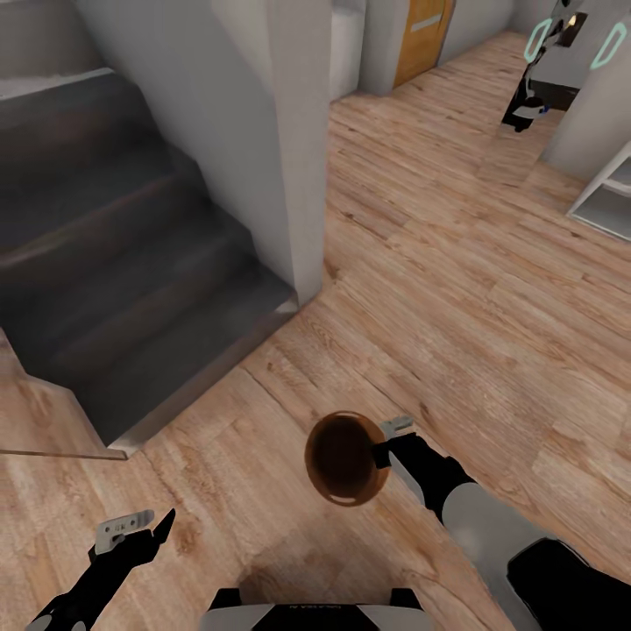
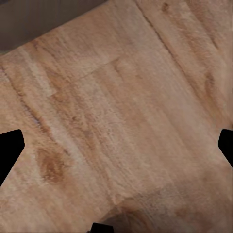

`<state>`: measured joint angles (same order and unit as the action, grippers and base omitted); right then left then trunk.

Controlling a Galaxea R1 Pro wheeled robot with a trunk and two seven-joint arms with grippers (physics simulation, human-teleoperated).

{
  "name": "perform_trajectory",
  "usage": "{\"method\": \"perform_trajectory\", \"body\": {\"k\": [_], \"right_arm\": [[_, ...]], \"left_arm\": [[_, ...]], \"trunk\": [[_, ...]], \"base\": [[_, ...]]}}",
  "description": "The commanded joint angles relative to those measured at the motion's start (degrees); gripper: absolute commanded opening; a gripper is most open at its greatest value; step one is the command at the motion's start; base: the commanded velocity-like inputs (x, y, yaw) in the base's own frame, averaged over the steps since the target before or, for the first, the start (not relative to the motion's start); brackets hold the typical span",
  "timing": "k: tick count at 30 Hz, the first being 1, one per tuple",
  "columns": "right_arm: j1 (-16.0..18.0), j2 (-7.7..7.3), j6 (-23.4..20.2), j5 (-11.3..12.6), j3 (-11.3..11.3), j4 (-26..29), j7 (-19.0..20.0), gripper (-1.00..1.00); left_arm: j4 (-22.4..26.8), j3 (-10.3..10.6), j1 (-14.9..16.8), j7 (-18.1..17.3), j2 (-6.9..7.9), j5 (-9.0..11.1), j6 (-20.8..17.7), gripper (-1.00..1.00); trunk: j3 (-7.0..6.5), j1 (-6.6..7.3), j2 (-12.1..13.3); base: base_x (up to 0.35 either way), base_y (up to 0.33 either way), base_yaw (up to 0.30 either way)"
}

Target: Put the three can of soda from the living room inside the tash can in the kitchen.

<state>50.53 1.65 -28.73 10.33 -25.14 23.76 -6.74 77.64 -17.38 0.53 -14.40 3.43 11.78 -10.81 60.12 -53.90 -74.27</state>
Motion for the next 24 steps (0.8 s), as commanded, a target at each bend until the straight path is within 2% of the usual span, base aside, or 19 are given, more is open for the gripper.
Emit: {"method": "perform_trajectory", "body": {"k": [1, 2, 5, 9, 13, 14, 18, 19, 22, 24], "right_arm": [[-0.3, -1.18, 0.1, 0.6, -0.3, 1.1, 1.1, -1.0], [-1.2, -2.79, 0.1, 0.6, -0.5, 2.7, 2.1, -1.0], [-2.5, -4.42, 0.0, 0.6, -0.7, 4.6, 2.9, -1.0], [-4.2, -5.56, 0.0, 0.5, -1.5, 6.7, 3.2, -1.0], [-6.2, -7.3, 0.1, 0.5, -2.3, 10.4, 3.4, -1.0], [-7.8, -8.73, 0.1, 0.6, -2.4, 14.3, 3.5, -1.0], [-10.7, -10.41, 0.0, 0.7, -2.4, 20.4, 3.8, -1.0], [-12.3, -11.05, -0.1, 0.7, -2.3, 23.6, 3.9, -1.0], [-14.6, -11.83, -0.3, 0.8, -2.2, 28.2, 4.0, -1.0], [-17.5, -13.14, -0.4, 1.0, -2.1, 33.6, 4.1, -1.0]], "left_arm": [[0.0, 0.1, 0.0, 0.0, 0.0, 0.0, 0.0, 1.0], [0.0, 0.4, 0.0, 0.1, 0.0, 0.0, 0.0, 1.0], [-0.2, 0.9, 0.0, 0.1, 0.0, -0.1, 0.1, 1.0], [-0.6, 1.2, 0.1, 0.2, 0.0, -0.1, 0.6, 1.0], [-0.8, 1.3, 0.0, 0.1, 0.0, -0.1, 0.9, 1.0], [-0.8, 1.3, 0.0, 0.1, 0.0, 0.0, 1.0, 1.0], [-0.9, 1.3, 0.0, 0.1, 0.0, 0.0, 1.0, 1.0], [-0.9, 1.3, 0.0, 0.1, 0.0, 0.0, 1.0, 1.0], [-0.9, 1.3, 0.0, 0.0, 0.0, -0.1, 1.0, 1.0], [-0.8, 1.3, 0.0, 0.0, 0.0, 0.0, 1.1, 1.0]], "trunk": [[-0.19, 0.23, 0.4], [-0.37, 0.45, 0.8], [-0.91, 1.11, 2.0], [-1.62, 1.98, 3.6], [-2.34, 2.86, 5.2], [-2.52, 3.08, 5.6], [-3.24, 3.96, 7.2], [-3.42, 4.18, 7.6], [-3.96, 4.84, 8.8], [-4.32, 5.28, 9.6]], "base": [[0.0, 0.0, 0.0], [0.0, 0.0, 0.0], [0.0, 0.0, 0.0], [0.0, 0.0, 0.0], [0.0, 0.0, 0.0], [0.0, 0.0, 0.0], [0.0, 0.0, 0.0], [0.0, 0.0, 0.0], [0.0, 0.0, 0.0], [0.0, 0.0, 0.0]]}}
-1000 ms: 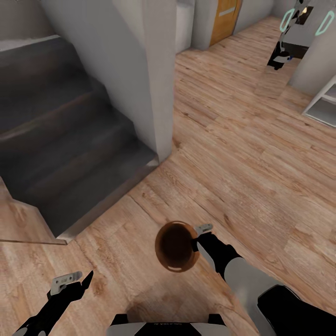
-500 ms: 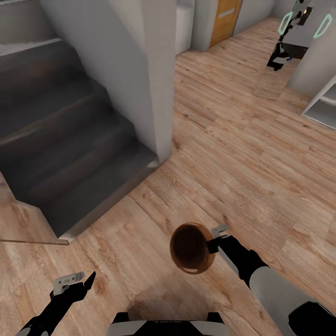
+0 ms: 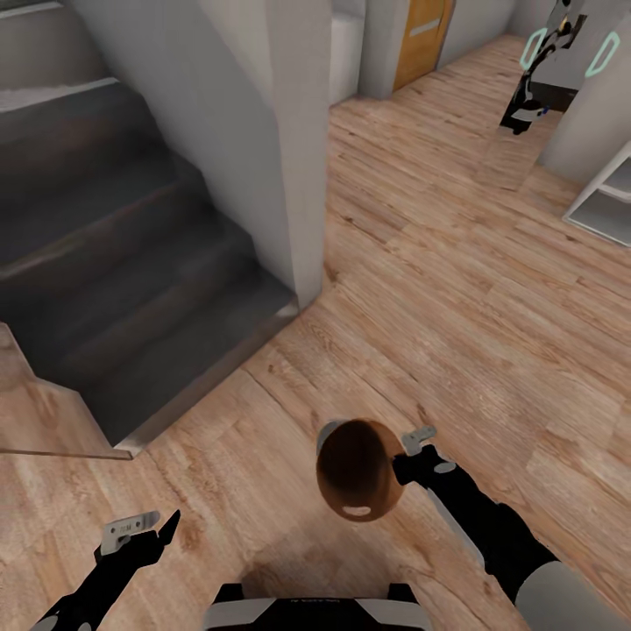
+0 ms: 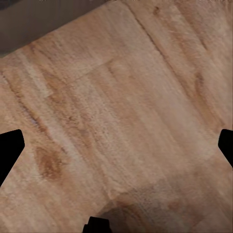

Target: Put the three can of soda from the living room inside the tash can in the kitchen.

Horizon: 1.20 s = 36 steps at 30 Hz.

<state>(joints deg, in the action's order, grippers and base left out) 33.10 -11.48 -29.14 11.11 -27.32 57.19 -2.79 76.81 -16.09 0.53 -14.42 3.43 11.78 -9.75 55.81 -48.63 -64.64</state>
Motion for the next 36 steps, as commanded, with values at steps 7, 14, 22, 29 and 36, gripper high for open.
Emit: {"method": "perform_trajectory", "body": {"k": [7, 14, 22, 29, 36], "right_arm": [[-7.5, -3.42, 0.0, 0.7, 0.1, 13.1, 0.1, -1.0], [-15.9, -5.38, 0.2, 0.6, 3.2, 22.4, 0.2, -1.0], [-23.8, -7.55, 6.2, 0.6, 10.7, 24.1, 4.6, -1.0], [-26.2, -7.75, 8.2, 0.2, 18.7, 24.1, 11.1, -1.0], [-26.8, -7.8, 8.4, 0.2, 20.0, 24.0, 12.1, -1.0]], "left_arm": [[0.0, 0.0, 0.0, -0.1, 0.0, 0.1, 0.1, 1.0], [0.0, 0.0, 0.0, -0.2, 0.0, 0.1, 0.1, 1.0], [0.0, 0.1, 0.0, -0.2, 0.06, 0.1, 0.1, 1.0], [0.0, 0.1, -0.1, -0.2, 0.09, 0.0, 0.1, 1.0], [0.0, 0.5, -0.1, -0.3, 0.17, 0.0, 0.1, 1.0]], "trunk": [[-1.27, 1.54, 2.8], [-2.52, 3.08, 5.6], [-3.96, 4.84, 8.8], [-5.22, 6.37, 11.6], [-6.47, 7.91, 14.5]], "base": [[0.0, 0.0, 0.0], [0.0, 0.0, 0.0], [0.0, 0.0, 0.0], [0.0, 0.0, 0.0], [0.0, 0.0, 0.0]]}}
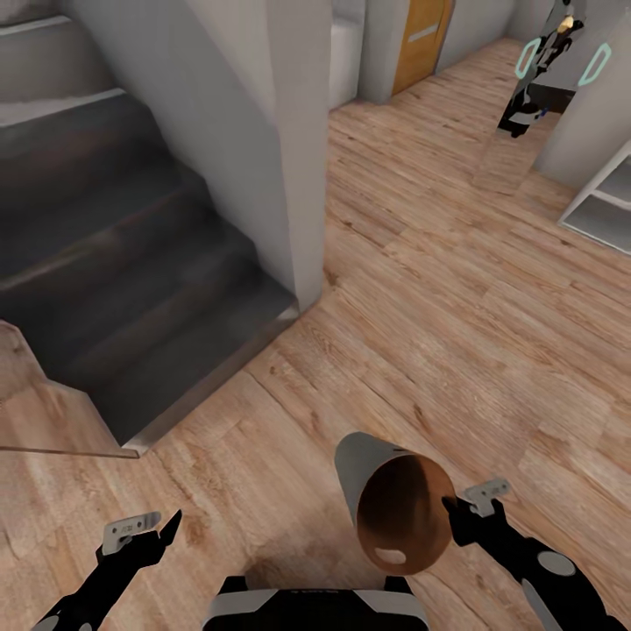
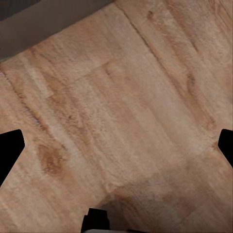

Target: Put the three can of soda from the living room inside the tash can in the kitchen.

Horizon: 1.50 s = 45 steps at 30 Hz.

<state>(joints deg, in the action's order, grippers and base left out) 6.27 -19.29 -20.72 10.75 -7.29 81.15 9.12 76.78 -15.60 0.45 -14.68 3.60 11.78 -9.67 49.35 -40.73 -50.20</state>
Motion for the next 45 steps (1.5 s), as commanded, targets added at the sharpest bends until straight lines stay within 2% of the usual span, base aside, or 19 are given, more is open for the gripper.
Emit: {"method": "perform_trajectory", "body": {"k": [1, 5, 6, 9, 15, 24, 27, 33, 45], "right_arm": [[0.0, 0.03, 0.0, 0.7, 0.0, 0.1, 0.2, -1.0], [-0.2, 0.32, 0.0, 0.9, 1.2, 0.1, -0.4, -1.0], [-0.2, 0.71, -0.1, 1.1, 3.5, 0.1, -0.4, -1.0], [-0.2, 1.64, -0.2, 1.2, 6.7, 0.1, -0.2, -1.0], [-0.2, 2.39, -0.1, 1.3, 8.5, -0.1, 0.0, -1.0], [-0.2, 2.6, 0.2, 1.4, 9.0, -0.7, 0.3, -1.0], [-0.2, 2.63, 3.4, 1.5, 9.1, -1.5, 0.2, -1.0], [-0.2, 2.67, 5.3, 1.5, 9.1, -2.7, 0.1, -1.0], [-0.2, 3.69, 5.9, 2.1, 9.0, -7.9, 0.3, -1.0]], "left_arm": [[0.0, 0.0, 0.0, 0.0, 0.0, 0.0, 0.0, 1.0], [0.0, 0.0, 0.0, 0.0, 0.0, 0.0, 0.0, 1.0], [0.0, 0.0, 0.0, 0.0, -0.01, 0.0, 0.0, 1.0], [0.0, 0.0, -0.1, 0.0, 0.0, 0.0, 0.0, 1.0], [0.0, 0.0, -0.1, 0.0, 0.0, 0.0, 0.0, 1.0], [0.0, 0.0, -0.1, 0.0, -0.08, 0.0, 0.0, 1.0], [-0.2, 0.0, -0.1, 0.0, -0.08, 0.0, 0.0, 1.0], [-0.7, 0.0, -0.1, 0.1, -0.05, -0.1, 0.1, 1.0], [-1.6, 1.1, 0.0, 0.1, -0.07, -0.1, 1.4, 1.0]], "trunk": [[-0.19, 0.23, 0.4], [-0.91, 1.11, 2.0], [-0.91, 1.11, 2.0], [-1.01, 1.11, 2.0], [-1.43, 1.11, 2.0], [-2.21, 1.11, 2.0], [-2.48, 1.11, 2.0], [-3.03, 1.11, 2.0], [-4.13, 1.11, 2.0]], "base": [[0.0, 0.0, 0.0], [0.0, 0.0, 0.0], [0.0, 0.0, 0.0], [0.0, 0.0, 0.0], [0.0, 0.0, 0.0], [0.0, 0.0, 0.0], [0.0, 0.0, 0.0], [0.0, 0.0, 0.0], [0.0, 0.0, 0.0]]}}
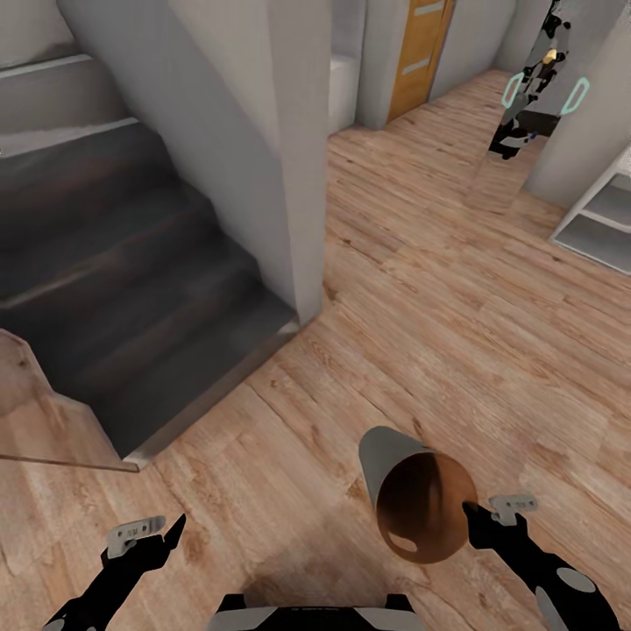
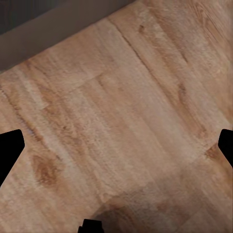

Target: Put the three can of soda from the living room inside the tash can in the kitchen.

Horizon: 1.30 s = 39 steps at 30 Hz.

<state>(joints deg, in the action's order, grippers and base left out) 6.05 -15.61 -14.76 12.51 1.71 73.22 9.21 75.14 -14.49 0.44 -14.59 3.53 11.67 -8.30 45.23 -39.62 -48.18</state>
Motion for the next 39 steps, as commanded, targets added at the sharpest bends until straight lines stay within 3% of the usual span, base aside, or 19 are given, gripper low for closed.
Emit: {"method": "perform_trajectory", "body": {"k": [1, 12, 24, 39], "right_arm": [[0.0, 0.05, 0.0, 0.4, 0.0, 0.0, 0.2, -1.0], [0.0, 0.23, 0.0, 0.7, 0.1, -0.4, 0.2, -1.0], [0.0, 0.23, 0.0, 0.7, 1.9, -0.5, 0.3, -1.0], [0.0, 0.31, 0.0, 0.7, 1.9, -0.5, 0.3, -1.0]], "left_arm": [[0.0, 0.0, 0.0, 0.0, 0.0, 0.0, 0.0, 1.0], [-0.5, 0.6, 0.0, -0.1, -0.01, 0.1, 0.1, 1.0], [-0.6, 1.4, 0.0, -0.1, 0.1, 0.1, 0.4, 1.0], [-0.7, 1.4, -0.1, 0.0, 0.08, 0.0, 1.5, 1.0]], "trunk": [[-0.1, 0.0, 0.0], [-1.1, 0.0, 0.0], [-2.2, 0.0, 0.0], [-3.57, 0.0, 0.0]], "base": [[0.0, 0.0, 0.0], [0.0, 0.188, 0.0], [0.0, 0.238, 0.0], [0.0, 0.026, 0.0]]}}
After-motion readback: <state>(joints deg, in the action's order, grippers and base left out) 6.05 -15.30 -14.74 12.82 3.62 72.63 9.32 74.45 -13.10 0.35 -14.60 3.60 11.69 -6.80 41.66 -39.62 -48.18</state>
